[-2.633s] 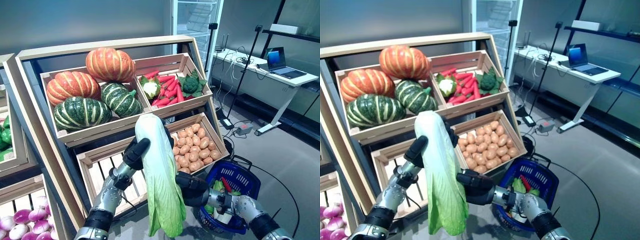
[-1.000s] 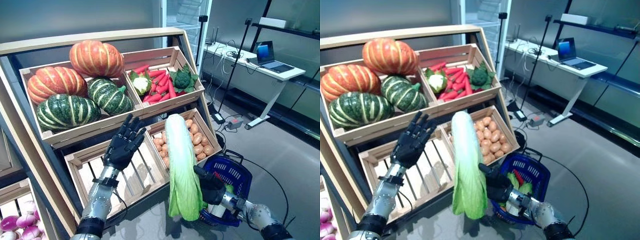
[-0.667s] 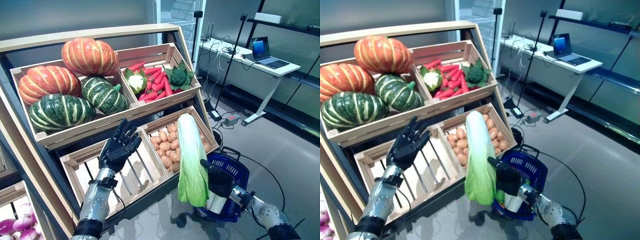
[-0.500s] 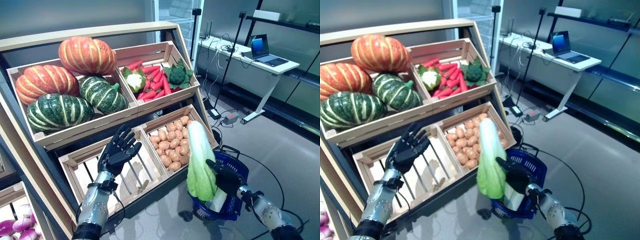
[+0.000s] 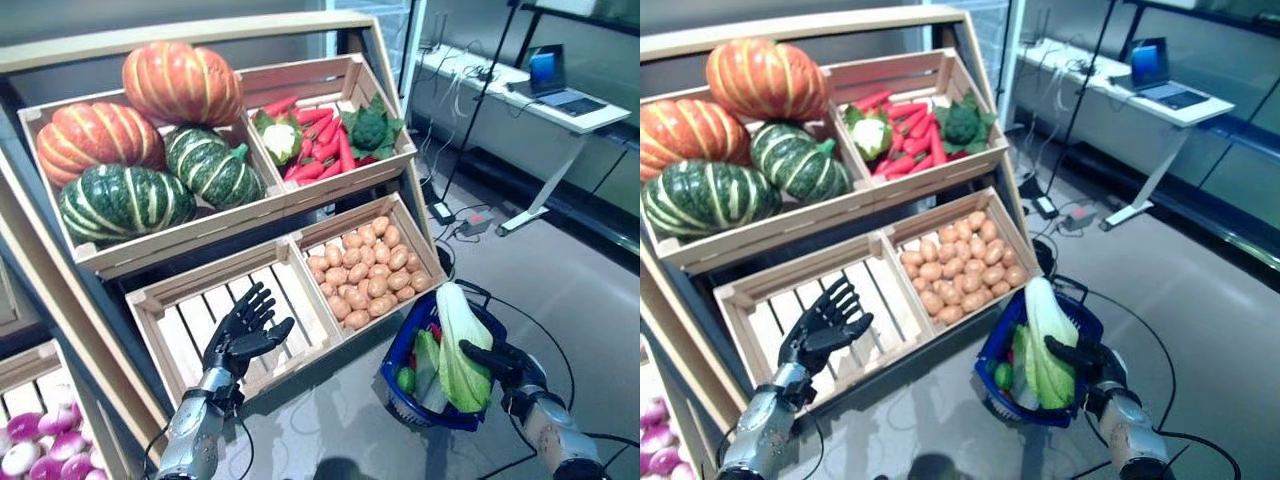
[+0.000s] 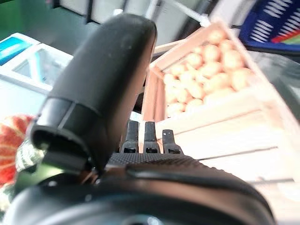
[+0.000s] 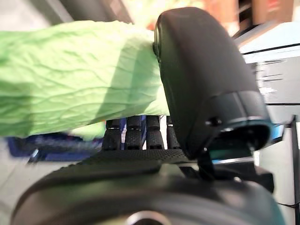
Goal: Put vegetables into the basket
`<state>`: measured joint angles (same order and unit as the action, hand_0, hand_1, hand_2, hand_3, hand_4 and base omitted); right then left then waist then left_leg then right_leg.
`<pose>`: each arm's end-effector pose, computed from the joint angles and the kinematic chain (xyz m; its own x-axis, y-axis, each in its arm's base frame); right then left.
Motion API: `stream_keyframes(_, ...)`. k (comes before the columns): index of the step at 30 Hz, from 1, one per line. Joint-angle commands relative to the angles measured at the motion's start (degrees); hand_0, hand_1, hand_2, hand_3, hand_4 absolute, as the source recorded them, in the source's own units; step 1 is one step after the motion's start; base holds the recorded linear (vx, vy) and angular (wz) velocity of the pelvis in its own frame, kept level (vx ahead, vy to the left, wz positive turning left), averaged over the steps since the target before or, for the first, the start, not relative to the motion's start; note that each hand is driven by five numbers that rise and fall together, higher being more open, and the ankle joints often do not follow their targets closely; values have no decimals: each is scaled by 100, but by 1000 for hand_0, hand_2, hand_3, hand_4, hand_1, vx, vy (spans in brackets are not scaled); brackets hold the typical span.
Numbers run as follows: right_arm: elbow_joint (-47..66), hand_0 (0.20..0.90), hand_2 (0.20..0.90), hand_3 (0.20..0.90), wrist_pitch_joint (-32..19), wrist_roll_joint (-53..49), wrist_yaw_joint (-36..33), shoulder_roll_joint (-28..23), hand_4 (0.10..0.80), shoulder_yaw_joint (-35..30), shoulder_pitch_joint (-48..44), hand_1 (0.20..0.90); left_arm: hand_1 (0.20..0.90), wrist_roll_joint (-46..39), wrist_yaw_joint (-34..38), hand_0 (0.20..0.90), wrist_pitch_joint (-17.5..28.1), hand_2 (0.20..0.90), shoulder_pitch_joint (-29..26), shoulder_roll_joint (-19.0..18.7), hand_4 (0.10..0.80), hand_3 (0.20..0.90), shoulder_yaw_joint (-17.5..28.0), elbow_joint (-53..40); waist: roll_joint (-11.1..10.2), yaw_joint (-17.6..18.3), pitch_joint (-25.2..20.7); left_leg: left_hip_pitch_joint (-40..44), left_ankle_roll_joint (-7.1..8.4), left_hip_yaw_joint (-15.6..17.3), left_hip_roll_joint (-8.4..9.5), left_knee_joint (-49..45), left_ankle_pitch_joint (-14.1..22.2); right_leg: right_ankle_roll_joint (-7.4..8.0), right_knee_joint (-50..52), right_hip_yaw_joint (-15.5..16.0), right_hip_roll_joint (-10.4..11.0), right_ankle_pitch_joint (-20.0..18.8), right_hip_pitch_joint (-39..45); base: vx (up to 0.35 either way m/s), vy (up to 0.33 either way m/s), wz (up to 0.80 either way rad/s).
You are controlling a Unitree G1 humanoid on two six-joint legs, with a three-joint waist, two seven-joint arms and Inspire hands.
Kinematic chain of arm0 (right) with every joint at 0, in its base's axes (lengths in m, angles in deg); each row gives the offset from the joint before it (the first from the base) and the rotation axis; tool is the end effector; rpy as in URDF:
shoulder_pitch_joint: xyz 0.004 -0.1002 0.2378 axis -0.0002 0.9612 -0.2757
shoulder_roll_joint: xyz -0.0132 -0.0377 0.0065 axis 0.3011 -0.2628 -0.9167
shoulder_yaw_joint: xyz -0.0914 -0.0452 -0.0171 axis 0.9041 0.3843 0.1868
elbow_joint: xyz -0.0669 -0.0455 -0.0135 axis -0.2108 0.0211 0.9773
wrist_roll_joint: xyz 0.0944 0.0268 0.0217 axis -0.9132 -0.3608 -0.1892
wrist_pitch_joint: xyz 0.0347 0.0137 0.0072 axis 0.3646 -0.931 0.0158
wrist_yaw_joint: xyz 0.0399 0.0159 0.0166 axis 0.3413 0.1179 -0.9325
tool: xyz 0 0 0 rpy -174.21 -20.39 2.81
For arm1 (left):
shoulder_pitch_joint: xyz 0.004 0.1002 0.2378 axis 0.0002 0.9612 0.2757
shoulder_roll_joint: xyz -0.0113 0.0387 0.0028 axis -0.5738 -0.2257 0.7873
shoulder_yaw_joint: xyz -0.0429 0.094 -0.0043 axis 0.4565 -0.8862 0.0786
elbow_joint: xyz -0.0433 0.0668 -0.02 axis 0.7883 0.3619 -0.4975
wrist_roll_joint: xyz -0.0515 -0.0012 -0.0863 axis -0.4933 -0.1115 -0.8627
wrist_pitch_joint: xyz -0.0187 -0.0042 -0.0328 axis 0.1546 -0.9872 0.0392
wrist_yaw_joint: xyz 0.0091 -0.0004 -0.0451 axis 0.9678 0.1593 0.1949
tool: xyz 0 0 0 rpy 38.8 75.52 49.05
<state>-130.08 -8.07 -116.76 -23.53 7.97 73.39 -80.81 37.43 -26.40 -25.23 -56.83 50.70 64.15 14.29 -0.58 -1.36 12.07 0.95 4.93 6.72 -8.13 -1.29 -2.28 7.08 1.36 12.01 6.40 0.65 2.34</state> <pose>0.1948 -0.2838 -0.0178 0.7796 -0.3684 -0.5065 0.4100 0.9115 -0.0320 0.1934 0.2388 -0.0015 0.9948 -0.0792 -0.0644 0.0605 0.9657 -0.2524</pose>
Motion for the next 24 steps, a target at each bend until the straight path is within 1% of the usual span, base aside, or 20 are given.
stream_keyframes(1,-22,300,300,300,-1109,199,-766,-524,400,57,-1345,300,900,-38,248,900,898,900,-1137,-453,800,900,-178,-508,-11,-53,549,-1023,-165,-64,-89,-2025,968,-537,2004,0,280,753,-863,-307,-9,20)
stream_keyframes(2,-60,300,300,300,-1113,213,-851,-548,400,110,-1460,300,900,-68,281,900,923,900,-1213,-486,800,900,-217,-512,-5,-42,617,-1222,-174,-90,-102,-2292,1063,-565,2272,-20,307,838,-1050,-332,4,18)
stream_keyframes(3,-74,300,300,300,-1071,181,-1043,-617,400,215,-1661,300,900,-124,362,900,965,900,-1319,-535,800,900,-308,-588,16,-33,786,-1588,-184,-170,-112,-2756,1220,-620,2735,-62,368,966,-1366,-239,16,6)
stream_keyframes(4,-93,300,300,300,-1043,164,-1152,-657,400,255,-1764,300,900,-125,398,900,991,900,-1359,-535,800,900,-341,-632,30,-15,857,-1787,-223,-176,-119,-3058,1358,-663,3056,-100,388,1084,-1561,-206,21,3)
stream_keyframes(5,-105,300,300,300,-1034,165,-1201,-673,400,269,-1806,300,900,-121,409,900,1000,900,-1376,-532,800,900,-350,-648,33,-3,854,-1889,-245,-180,-118,-3144,1389,-683,3149,-111,396,1115,-1663,-228,48,2)
stream_keyframes(6,-363,300,300,300,-1057,230,-1301,-769,400,270,-2031,300,900,-182,464,900,1072,900,-1505,-554,800,900,-456,-739,89,3,1042,-2319,-319,-197,-122,-3776,1663,-757,3839,-154,506,1342,-2103,-214,52,9)
stream_keyframes(9,-694,300,300,300,-1061,193,-1356,-895,400,258,-2255,300,900,-297,452,900,1129,900,-1632,-581,800,900,-539,-785,123,-5,1164,-2752,-407,-235,-127,-4431,1941,-798,4492,-177,670,1548,-2565,-176,38,15)
stream_keyframes(10,-875,300,300,300,-1067,169,-1364,-965,400,253,-2394,300,900,-344,458,900,1164,900,-1701,-604,800,900,-597,-804,141,-9,1226,-2964,-454,-254,-142,-4748,2090,-803,4808,-185,763,1657,-2799,-95,29,10)
stream_keyframes(11,-1041,300,300,300,-1083,76,-1373,-1032,400,236,-2514,300,900,-370,461,900,1202,900,-1759,-616,800,900,-658,-824,161,-20,1281,-3091,-437,-289,-132,-5028,2306,-752,5131,-236,835,1839,-2978,-82,26,10)
stream_keyframes(14,-1348,300,300,300,-1124,-24,-1427,-1154,400,171,-2773,300,900,-434,421,900,1296,900,-1857,-653,800,900,-743,-831,216,-40,1378,-3435,-486,-323,-85,-5487,2503,-749,5591,-306,948,1990,-3391,-79,12,9)
stream_keyframes(15,-1488,300,300,300,-1167,-133,-1575,-1224,400,170,-2921,300,900,-475,427,900,1356,900,-1909,-684,800,900,-813,-861,263,-42,1435,-3618,-517,-340,-60,-5696,2590,-755,5792,-351,981,2049,-3619,-128,5,9)
stream_keyframes(17,-1600,300,300,300,-1145,-244,-1762,-1317,400,143,-3150,300,900,-535,489,900,1419,900,-2000,-723,800,900,-908,-942,326,-32,1491,-3918,-539,-368,-12,-6013,2693,-777,6074,-387,996,2146,-3936,-112,-5,12)
stream_keyframes(20,-1776,300,300,300,-1159,-477,-1924,-1448,400,101,-3461,300,900,-711,477,900,1501,900,-2100,-772,800,900,-935,-1013,411,-17,1562,-4284,-560,-399,51,-6407,2821,-801,6474,-433,994,2295,-4344,-86,-3,6)
stream_keyframes(23,-1781,300,300,300,-1229,-763,-1992,-1554,400,81,-3696,300,900,-661,616,900,1539,900,-2188,-805,800,900,-961,-1165,456,-1,1604,-4598,-591,-429,99,-6745,2916,-834,6819,-448,973,2418,-4685,-63,-16,3)
stream_keyframes(24,-1785,665,665,665,-1233,-775,-2052,-1593,643,62,-3740,665,900,-689,616,900,1541,900,-2207,-830,800,900,-962,-1195,467,-2,1609,-4664,-600,-439,116,-6805,2933,-842,6889,-455,966,2442,-4760,-53,-27,5)
